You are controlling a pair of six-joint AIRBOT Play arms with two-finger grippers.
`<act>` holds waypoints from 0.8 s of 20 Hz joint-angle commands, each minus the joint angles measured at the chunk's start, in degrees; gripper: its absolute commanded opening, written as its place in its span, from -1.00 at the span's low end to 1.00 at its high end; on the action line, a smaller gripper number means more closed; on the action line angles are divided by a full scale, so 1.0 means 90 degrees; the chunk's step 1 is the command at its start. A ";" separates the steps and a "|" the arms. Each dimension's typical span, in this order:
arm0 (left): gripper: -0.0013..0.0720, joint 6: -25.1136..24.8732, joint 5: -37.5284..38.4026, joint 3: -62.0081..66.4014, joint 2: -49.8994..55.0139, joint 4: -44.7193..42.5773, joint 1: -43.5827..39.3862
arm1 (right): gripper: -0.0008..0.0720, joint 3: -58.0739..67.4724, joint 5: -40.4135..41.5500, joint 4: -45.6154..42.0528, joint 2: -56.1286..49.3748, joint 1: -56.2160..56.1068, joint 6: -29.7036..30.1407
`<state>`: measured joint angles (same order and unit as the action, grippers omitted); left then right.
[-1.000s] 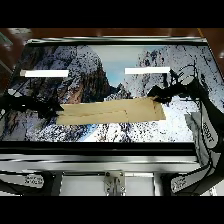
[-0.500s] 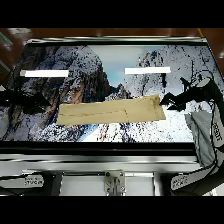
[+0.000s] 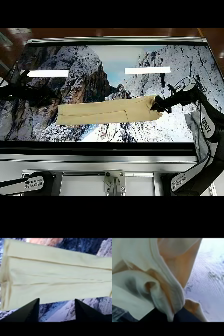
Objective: Fold the shirts.
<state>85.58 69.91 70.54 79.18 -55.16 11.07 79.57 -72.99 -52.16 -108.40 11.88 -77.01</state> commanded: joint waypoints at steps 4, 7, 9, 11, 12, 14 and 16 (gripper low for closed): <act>-0.85 -0.0119 -0.1314 0.0005 0.0180 0.0753 -0.1406 | -0.80 0.0007 -0.0078 0.0126 0.1020 0.0080 0.0036; -0.85 -0.0119 -0.1953 0.0005 0.0782 0.0971 -0.2582 | -0.80 0.0007 -0.0284 0.0124 0.1967 0.0097 -0.0061; -0.85 -0.0134 -0.2484 0.0007 0.1307 0.1530 -0.3332 | -0.80 0.0007 -0.0430 0.0129 0.2453 0.0070 -0.0168; -0.85 -0.0415 -0.2975 0.0075 0.1829 0.2246 -0.3951 | -0.80 0.0007 -0.0651 0.0199 0.2834 0.0070 -0.0277; -0.85 -0.0566 -0.3070 0.0202 0.2091 0.2596 -0.4192 | -0.80 0.0007 -0.0760 0.0223 0.2992 0.0070 -0.0328; -0.85 -0.0767 -0.3092 0.0651 0.2652 0.3109 -0.4590 | -0.80 0.0007 -0.0979 0.0265 0.3296 0.0070 -0.0447; -0.85 -0.0758 -0.3079 0.1197 0.3172 0.3320 -0.4864 | -0.80 0.0007 -0.1144 0.0267 0.3521 0.0070 -0.0551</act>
<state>80.31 44.27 76.36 101.32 -31.48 -27.86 79.57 -80.60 -50.19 -80.34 12.53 -80.36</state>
